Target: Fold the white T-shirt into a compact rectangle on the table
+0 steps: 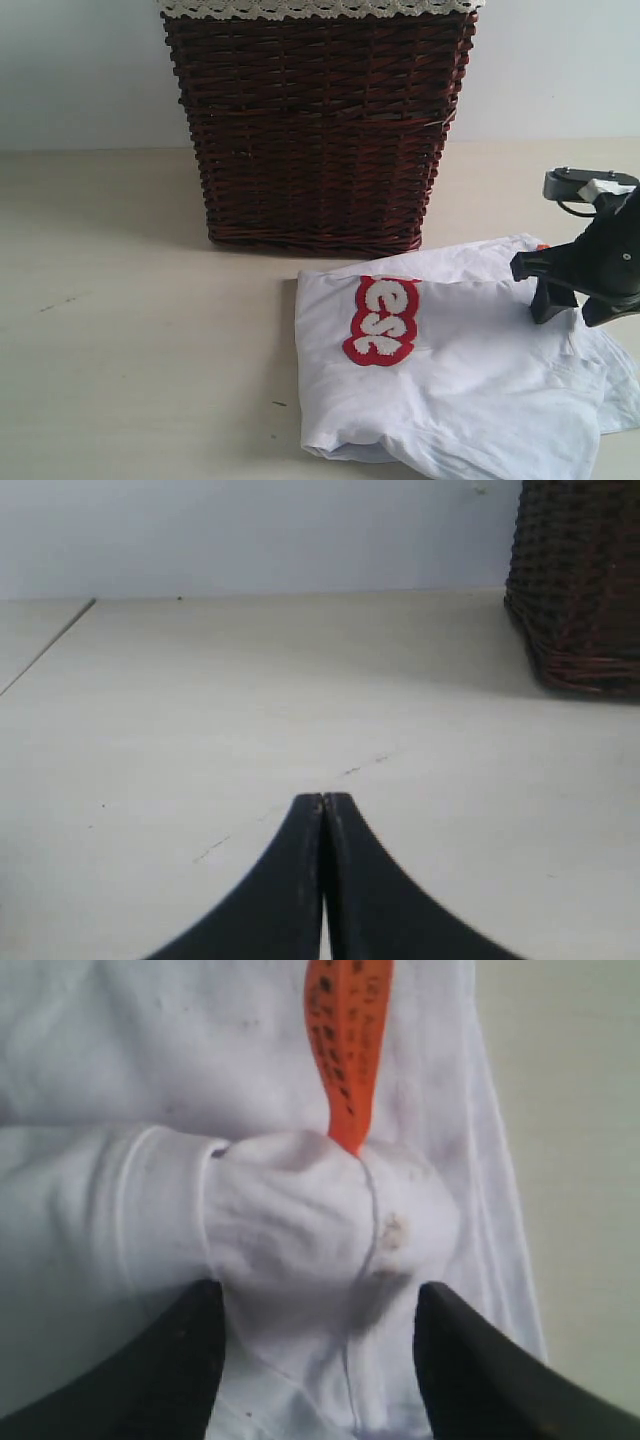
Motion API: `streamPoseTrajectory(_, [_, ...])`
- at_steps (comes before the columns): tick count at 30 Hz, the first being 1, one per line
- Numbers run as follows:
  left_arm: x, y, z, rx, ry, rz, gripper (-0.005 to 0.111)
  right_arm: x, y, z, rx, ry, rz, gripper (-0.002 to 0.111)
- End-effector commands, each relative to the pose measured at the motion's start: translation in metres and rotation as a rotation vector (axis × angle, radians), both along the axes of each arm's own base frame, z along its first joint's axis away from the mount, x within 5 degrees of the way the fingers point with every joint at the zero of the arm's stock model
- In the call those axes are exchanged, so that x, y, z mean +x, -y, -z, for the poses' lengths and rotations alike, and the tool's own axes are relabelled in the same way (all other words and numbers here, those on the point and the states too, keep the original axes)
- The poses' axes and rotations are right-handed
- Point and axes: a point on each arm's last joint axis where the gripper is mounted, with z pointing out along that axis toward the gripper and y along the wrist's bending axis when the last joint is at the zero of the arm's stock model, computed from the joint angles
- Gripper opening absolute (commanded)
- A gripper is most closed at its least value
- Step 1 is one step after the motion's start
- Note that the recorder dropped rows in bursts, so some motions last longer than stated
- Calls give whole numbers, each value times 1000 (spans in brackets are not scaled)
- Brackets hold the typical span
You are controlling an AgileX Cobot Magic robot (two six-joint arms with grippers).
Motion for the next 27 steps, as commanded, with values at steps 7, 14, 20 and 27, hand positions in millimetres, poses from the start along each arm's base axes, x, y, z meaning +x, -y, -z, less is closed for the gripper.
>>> streamPoseTrajectory(7, [0,0,-1,-9,13,-3,1,10,3,19,-25,41,-4,54])
streamPoseTrajectory(14, [0,0,-1,-9,13,-3,1,9,1,16,-2,39,-15,16])
streamPoseTrajectory(20, [0,0,-1,-9,13,-3,1,7,0,-6,-4,109,-40,0])
streamPoseTrajectory(27, [0,0,-1,-9,13,-3,1,12,1,-64,-26,345,-94,0])
